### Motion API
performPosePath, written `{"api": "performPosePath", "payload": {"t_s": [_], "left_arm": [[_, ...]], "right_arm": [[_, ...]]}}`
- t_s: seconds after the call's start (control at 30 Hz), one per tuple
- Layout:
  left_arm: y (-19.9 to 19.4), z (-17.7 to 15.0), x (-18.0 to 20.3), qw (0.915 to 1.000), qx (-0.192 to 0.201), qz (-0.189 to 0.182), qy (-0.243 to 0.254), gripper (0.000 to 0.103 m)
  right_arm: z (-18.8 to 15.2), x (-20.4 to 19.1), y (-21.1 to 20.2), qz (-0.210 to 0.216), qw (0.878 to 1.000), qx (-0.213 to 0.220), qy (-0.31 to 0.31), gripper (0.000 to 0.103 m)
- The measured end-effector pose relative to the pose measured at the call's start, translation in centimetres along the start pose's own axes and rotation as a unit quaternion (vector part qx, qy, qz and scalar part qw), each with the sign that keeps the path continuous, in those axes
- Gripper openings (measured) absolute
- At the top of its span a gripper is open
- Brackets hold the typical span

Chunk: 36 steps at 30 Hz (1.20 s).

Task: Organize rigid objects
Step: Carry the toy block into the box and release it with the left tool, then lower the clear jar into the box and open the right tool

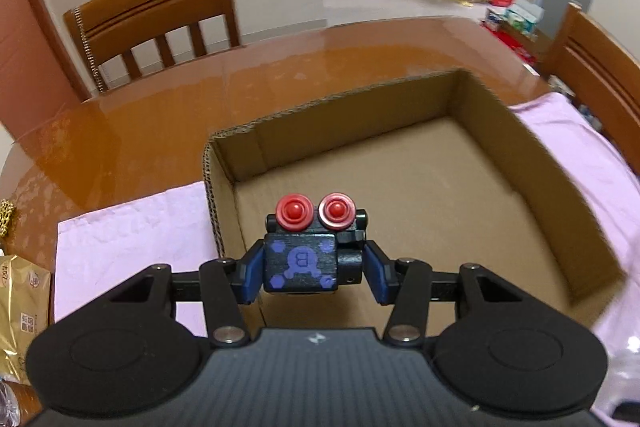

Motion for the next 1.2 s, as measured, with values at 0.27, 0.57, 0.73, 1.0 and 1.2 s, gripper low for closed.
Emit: {"api": "performPosePath", "payload": {"t_s": [0.27, 0.57, 0.73, 1.0, 1.2], "left_arm": [[-1.4, 0.6, -0.8, 0.9987, 0.037, 0.033, -0.013, 0.094], [-6.0, -1.4, -2.0, 0.9983, 0.038, 0.022, -0.037, 0.099], [-8.3, -3.6, -2.4, 0.9972, 0.035, 0.045, -0.048, 0.099], [-11.1, -7.6, -4.1, 0.9931, 0.033, 0.072, -0.087, 0.099], [-11.8, -10.1, -5.5, 0.9894, 0.022, 0.085, -0.116, 0.099]], "right_arm": [[0.6, 0.8, 0.7, -0.003, 1.0, -0.002, -0.001, 0.094], [2.6, 1.2, 2.2, 0.011, 1.0, -0.002, -0.01, 0.094], [4.4, 2.0, 3.7, 0.023, 1.0, -0.003, -0.003, 0.094], [7.2, 2.8, 7.9, 0.027, 1.0, -0.016, -0.004, 0.094], [8.7, 3.3, 9.6, 0.012, 1.0, -0.018, -0.004, 0.094]]}}
Point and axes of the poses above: each gripper's, at about its wrist camera, not at the fingertips, and y roughly the way its jaws point, x to its right, z to its top, the point moved 3 cm from there along y, roughly the way its jaws point
